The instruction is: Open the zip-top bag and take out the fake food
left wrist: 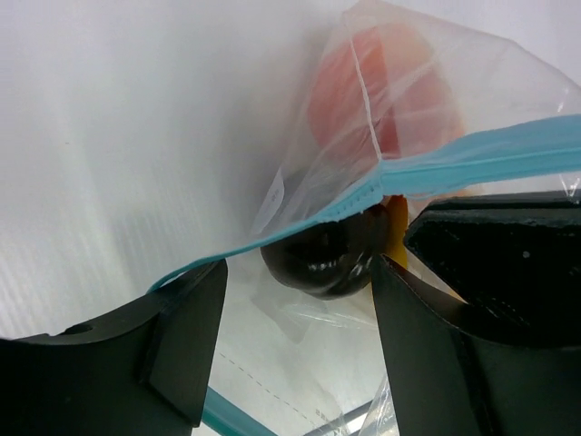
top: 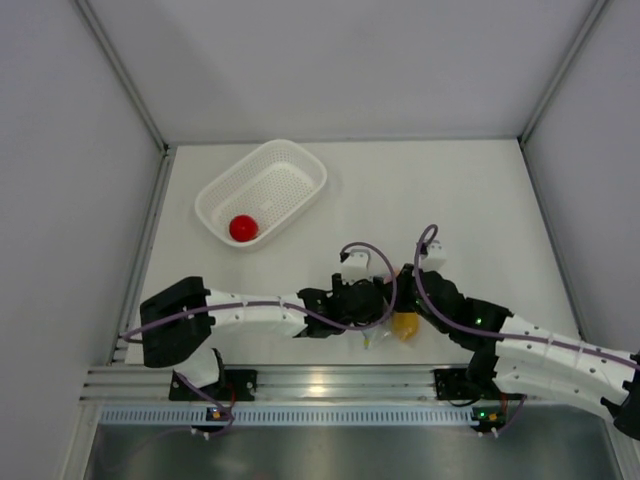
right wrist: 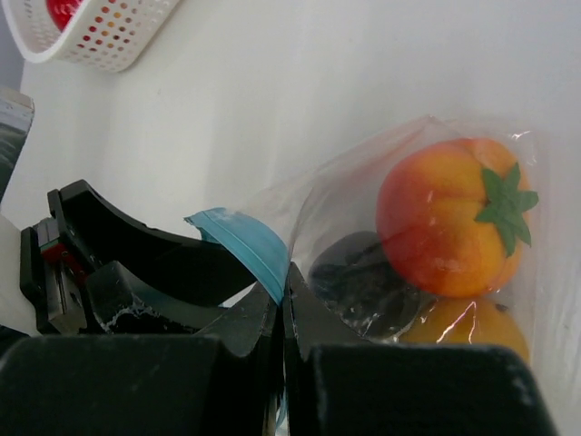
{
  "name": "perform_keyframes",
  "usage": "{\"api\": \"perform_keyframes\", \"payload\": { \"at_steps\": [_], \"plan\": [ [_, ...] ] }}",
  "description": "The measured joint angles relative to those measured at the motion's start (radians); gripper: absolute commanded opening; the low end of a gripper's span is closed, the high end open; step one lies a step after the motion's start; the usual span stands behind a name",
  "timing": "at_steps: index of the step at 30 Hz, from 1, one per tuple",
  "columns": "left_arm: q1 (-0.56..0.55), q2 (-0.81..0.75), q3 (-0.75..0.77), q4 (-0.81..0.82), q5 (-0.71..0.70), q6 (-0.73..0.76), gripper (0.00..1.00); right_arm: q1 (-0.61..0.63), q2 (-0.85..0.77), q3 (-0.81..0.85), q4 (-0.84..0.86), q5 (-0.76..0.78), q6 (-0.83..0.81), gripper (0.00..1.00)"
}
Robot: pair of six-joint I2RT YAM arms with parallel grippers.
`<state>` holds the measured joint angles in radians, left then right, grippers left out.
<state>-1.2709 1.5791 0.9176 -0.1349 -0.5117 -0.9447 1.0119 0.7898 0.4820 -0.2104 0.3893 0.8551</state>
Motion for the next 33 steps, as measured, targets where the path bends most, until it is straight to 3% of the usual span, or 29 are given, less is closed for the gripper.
{"api": "perform_keyframes", "payload": {
  "at_steps": [7, 9, 18, 22, 23, 25, 28, 29, 30, 32, 33],
  "plan": [
    [-0.003, 0.160, 0.099, 0.018, 0.025, -0.026, 0.68, -0.002, -0.081, -0.060, -0.084, 0.087, -0.010, 0.00],
    [-0.003, 0.203, 0.114, 0.028, 0.025, -0.031, 0.76, -0.002, -0.098, -0.076, -0.099, 0.097, -0.014, 0.00],
    [0.002, 0.342, 0.226, 0.044, -0.026, 0.009, 0.85, -0.005, -0.155, -0.137, -0.188, 0.133, -0.027, 0.00],
    [0.001, 0.362, 0.252, 0.044, -0.029, 0.053, 0.72, -0.007, -0.168, -0.149, -0.195, 0.141, -0.033, 0.00],
    [0.001, 0.363, 0.252, 0.044, -0.027, 0.056, 0.65, -0.007, -0.168, -0.150, -0.193, 0.133, -0.033, 0.00],
    [-0.002, 0.363, 0.248, 0.054, -0.016, 0.060, 0.62, -0.006, -0.171, -0.148, -0.188, 0.119, -0.033, 0.00],
    [-0.007, 0.334, 0.204, 0.093, -0.014, 0.050, 0.46, -0.004, -0.176, -0.141, -0.183, 0.077, -0.031, 0.00],
    [-0.009, 0.309, 0.175, 0.108, -0.017, 0.048, 0.40, -0.001, -0.174, -0.133, -0.181, 0.063, -0.031, 0.00],
    [-0.011, 0.274, 0.145, 0.112, -0.024, 0.045, 0.26, 0.001, -0.172, -0.120, -0.180, 0.051, -0.031, 0.00],
    [-0.013, 0.201, 0.092, 0.118, -0.040, 0.038, 0.18, 0.003, -0.155, -0.092, -0.175, 0.039, -0.033, 0.00],
    [-0.013, 0.161, 0.067, 0.117, -0.052, 0.034, 0.06, 0.003, -0.141, -0.077, -0.171, 0.037, -0.035, 0.00]
  ]
}}
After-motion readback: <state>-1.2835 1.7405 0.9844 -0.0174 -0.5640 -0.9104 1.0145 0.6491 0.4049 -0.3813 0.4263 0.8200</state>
